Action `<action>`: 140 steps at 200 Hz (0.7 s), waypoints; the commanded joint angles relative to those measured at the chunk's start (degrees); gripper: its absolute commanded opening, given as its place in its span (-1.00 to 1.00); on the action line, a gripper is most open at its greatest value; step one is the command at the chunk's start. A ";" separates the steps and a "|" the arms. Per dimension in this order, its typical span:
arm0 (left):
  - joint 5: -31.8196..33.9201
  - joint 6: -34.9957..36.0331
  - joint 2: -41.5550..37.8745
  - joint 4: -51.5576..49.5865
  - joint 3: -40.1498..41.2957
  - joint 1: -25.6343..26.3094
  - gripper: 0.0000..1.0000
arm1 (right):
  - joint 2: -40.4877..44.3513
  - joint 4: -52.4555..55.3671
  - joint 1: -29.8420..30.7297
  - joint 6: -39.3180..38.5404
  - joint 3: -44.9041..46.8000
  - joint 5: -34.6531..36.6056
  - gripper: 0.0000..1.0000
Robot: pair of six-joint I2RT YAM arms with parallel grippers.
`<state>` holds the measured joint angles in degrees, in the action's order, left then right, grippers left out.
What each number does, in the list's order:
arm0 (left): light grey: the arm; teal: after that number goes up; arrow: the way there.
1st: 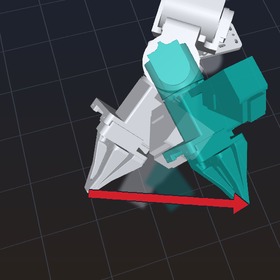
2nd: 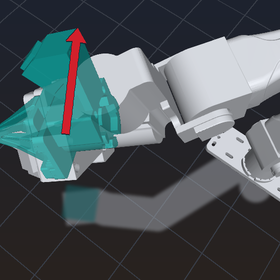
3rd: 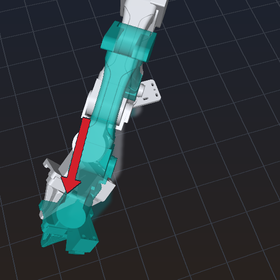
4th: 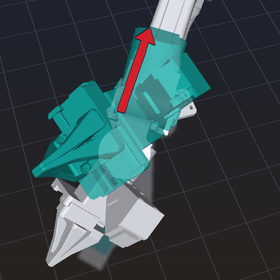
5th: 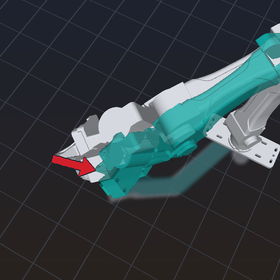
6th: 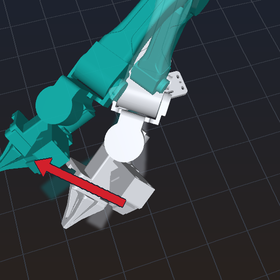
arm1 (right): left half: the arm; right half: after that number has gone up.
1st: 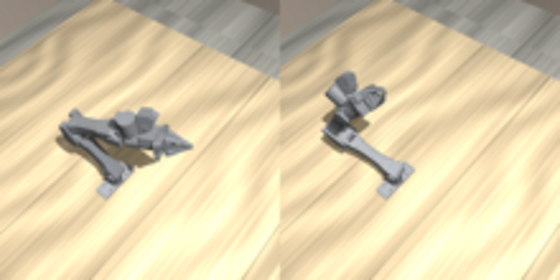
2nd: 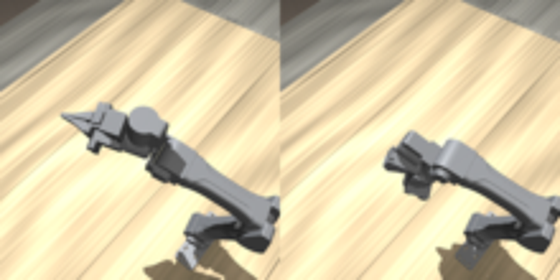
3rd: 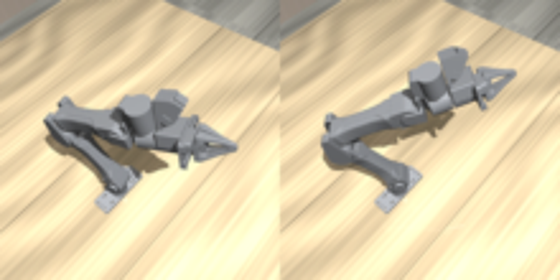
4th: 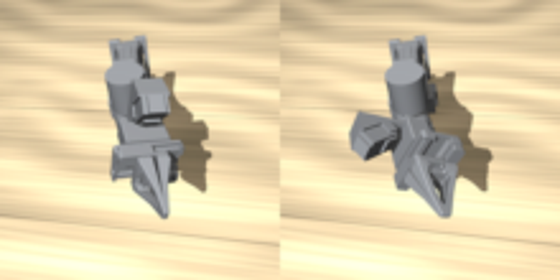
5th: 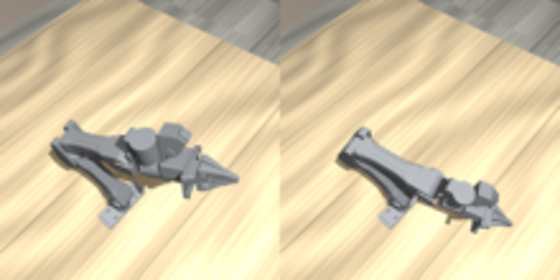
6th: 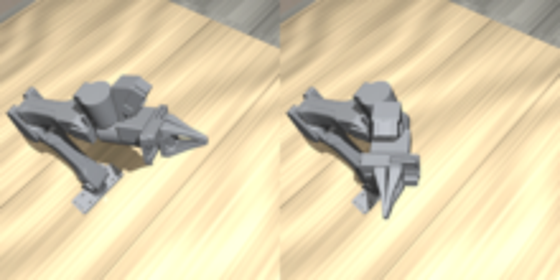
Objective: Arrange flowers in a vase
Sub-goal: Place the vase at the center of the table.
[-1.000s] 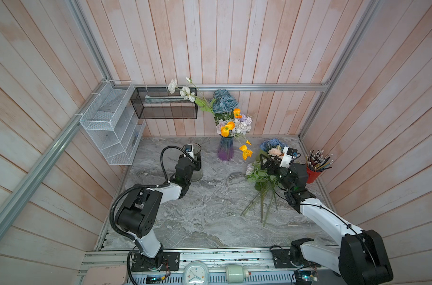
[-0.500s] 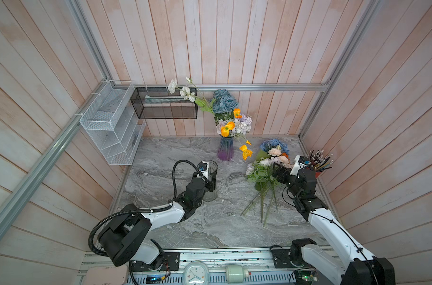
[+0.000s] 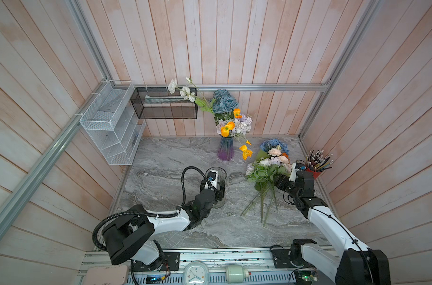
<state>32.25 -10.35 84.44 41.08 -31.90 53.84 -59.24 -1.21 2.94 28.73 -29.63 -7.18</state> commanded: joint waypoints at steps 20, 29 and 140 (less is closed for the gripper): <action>1.88 -3.43 1.16 -0.33 1.45 0.38 0.31 | 0.03 1.08 0.56 3.69 0.69 -3.54 0.18; 2.01 -3.53 0.97 -1.06 1.36 0.31 0.41 | -0.76 0.71 1.21 3.39 0.63 -3.25 0.13; 1.36 -5.44 -2.31 -6.42 2.02 2.45 1.00 | -15.39 1.85 1.81 -6.53 -6.41 1.13 0.09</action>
<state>33.30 -14.02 83.96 37.06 -30.83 56.16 -72.82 1.19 4.58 24.12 -34.35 -7.31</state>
